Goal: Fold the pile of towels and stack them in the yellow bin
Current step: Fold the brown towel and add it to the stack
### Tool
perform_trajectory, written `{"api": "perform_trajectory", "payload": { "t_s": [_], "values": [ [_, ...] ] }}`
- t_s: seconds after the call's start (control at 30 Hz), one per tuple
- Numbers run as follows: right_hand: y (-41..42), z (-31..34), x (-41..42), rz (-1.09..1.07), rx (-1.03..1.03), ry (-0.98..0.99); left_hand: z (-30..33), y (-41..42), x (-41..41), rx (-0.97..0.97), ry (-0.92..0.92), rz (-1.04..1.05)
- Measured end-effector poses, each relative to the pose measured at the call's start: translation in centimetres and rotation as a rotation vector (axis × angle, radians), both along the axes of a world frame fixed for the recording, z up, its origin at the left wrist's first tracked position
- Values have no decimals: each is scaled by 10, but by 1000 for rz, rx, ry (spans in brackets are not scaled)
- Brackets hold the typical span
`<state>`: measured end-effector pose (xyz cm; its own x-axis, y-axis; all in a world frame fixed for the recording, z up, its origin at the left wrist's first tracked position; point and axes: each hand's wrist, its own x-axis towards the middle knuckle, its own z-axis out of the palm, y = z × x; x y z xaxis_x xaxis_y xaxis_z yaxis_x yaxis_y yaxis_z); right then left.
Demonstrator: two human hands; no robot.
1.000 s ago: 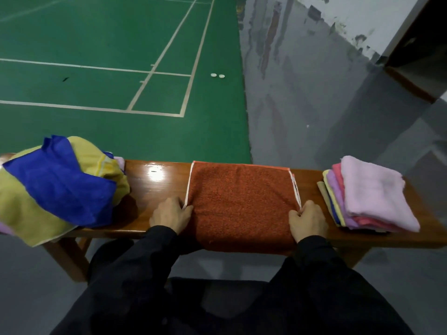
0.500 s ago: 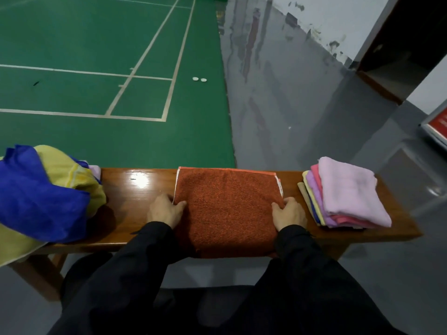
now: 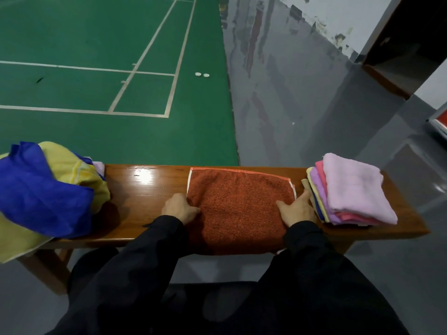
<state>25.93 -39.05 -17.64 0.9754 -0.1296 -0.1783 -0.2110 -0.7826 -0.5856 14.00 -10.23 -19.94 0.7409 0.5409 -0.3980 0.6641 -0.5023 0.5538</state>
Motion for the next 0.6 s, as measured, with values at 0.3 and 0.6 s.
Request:
{"api": "perform_trajectory", "payload": {
  "t_s": [0.3, 0.6],
  "values": [
    [-41, -3, -5, 185, 645, 3, 10, 3, -34, -339, -414, 186],
    [-38, 22, -13, 341, 993, 272, 37, 21, -67, -1100, -671, 326]
  ]
}}
